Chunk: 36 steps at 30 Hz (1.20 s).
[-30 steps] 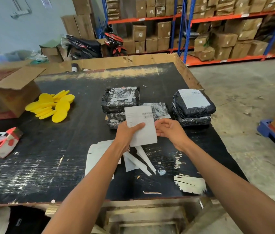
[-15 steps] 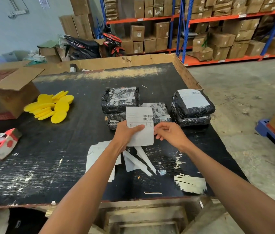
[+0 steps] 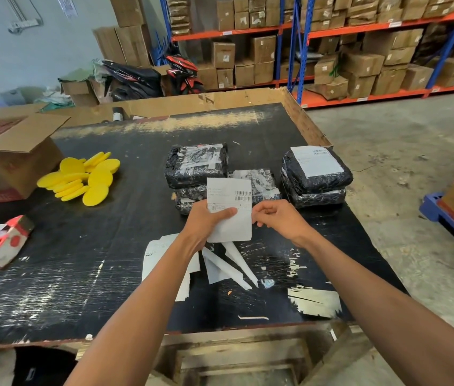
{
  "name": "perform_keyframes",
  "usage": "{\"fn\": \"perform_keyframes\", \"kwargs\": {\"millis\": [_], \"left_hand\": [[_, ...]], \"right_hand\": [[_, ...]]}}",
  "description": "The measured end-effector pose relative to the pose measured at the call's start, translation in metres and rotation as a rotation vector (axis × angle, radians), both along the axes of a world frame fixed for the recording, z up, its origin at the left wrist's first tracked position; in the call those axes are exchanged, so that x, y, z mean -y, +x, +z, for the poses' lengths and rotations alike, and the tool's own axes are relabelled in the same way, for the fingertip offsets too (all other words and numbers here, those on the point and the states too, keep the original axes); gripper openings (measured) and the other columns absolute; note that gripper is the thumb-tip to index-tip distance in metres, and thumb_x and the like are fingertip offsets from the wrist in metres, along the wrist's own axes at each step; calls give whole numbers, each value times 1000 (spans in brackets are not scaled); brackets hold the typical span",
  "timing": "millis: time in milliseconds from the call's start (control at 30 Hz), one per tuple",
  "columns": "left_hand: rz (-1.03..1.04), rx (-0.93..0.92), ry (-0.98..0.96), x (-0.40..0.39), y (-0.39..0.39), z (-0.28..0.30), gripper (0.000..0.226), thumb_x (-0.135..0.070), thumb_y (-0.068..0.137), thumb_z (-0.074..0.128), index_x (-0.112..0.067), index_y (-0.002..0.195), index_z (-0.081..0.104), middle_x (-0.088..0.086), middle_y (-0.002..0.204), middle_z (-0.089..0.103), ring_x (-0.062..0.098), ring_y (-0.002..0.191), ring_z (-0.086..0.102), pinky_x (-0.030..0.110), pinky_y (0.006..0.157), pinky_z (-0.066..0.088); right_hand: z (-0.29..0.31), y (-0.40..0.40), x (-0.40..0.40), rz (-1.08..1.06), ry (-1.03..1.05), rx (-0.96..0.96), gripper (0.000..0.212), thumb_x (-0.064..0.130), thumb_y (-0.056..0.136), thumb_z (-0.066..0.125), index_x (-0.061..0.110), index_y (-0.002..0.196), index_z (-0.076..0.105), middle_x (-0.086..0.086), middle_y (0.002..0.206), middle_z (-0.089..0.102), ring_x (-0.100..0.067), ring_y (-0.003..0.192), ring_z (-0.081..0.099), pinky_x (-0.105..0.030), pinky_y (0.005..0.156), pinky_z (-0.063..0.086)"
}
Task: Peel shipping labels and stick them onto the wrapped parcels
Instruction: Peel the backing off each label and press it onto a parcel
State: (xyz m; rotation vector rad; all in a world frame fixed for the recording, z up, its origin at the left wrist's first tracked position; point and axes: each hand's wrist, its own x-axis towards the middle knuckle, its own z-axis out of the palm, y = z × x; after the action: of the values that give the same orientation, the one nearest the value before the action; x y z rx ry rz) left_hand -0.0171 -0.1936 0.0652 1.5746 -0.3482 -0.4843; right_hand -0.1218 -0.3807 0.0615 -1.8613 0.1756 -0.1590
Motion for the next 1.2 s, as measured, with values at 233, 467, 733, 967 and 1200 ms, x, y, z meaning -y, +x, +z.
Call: {"fn": "perform_keyframes", "kwargs": {"millis": [233, 467, 733, 967, 1200], "left_hand": [[-110, -127, -79, -6, 2, -1, 41, -2, 80, 79, -3, 120, 69, 10, 115, 75, 27, 105, 72, 36, 83, 59], [-80, -123, -70, -8, 5, -1, 41, -4, 79, 80, -3, 119, 70, 9, 115, 75, 26, 104, 73, 37, 86, 58], [-51, -50, -9, -7, 10, -3, 41, -6, 77, 83, -5, 117, 72, 6, 113, 76, 24, 104, 73, 39, 90, 58], [-45, -24, 10, -6, 11, -3, 41, -7, 77, 83, -4, 116, 72, 7, 113, 76, 25, 104, 73, 39, 91, 57], [-25, -15, 19, -6, 12, -4, 42, -9, 76, 85, -6, 116, 72, 5, 113, 76, 25, 104, 73, 44, 95, 56]], "right_hand": [[9, -1, 3, 126, 94, 8, 9, 8, 89, 72, 13, 93, 78, 4, 78, 76, -5, 71, 63, -13, 64, 47], [9, 1, 4, 81, 39, 14, 9, 13, 90, 72, 13, 96, 79, 0, 85, 78, -5, 71, 64, -16, 67, 50], [5, 7, 2, 44, -64, 7, 7, 12, 86, 74, 12, 91, 79, -3, 88, 78, -9, 82, 68, -22, 74, 55], [3, 7, 2, 59, -87, -3, 8, 12, 88, 71, 10, 91, 78, 1, 86, 78, -10, 85, 69, -20, 74, 54], [3, 9, 3, 26, -106, -1, 10, 19, 87, 71, 14, 89, 79, 6, 87, 78, -26, 83, 70, -29, 81, 57]]}}
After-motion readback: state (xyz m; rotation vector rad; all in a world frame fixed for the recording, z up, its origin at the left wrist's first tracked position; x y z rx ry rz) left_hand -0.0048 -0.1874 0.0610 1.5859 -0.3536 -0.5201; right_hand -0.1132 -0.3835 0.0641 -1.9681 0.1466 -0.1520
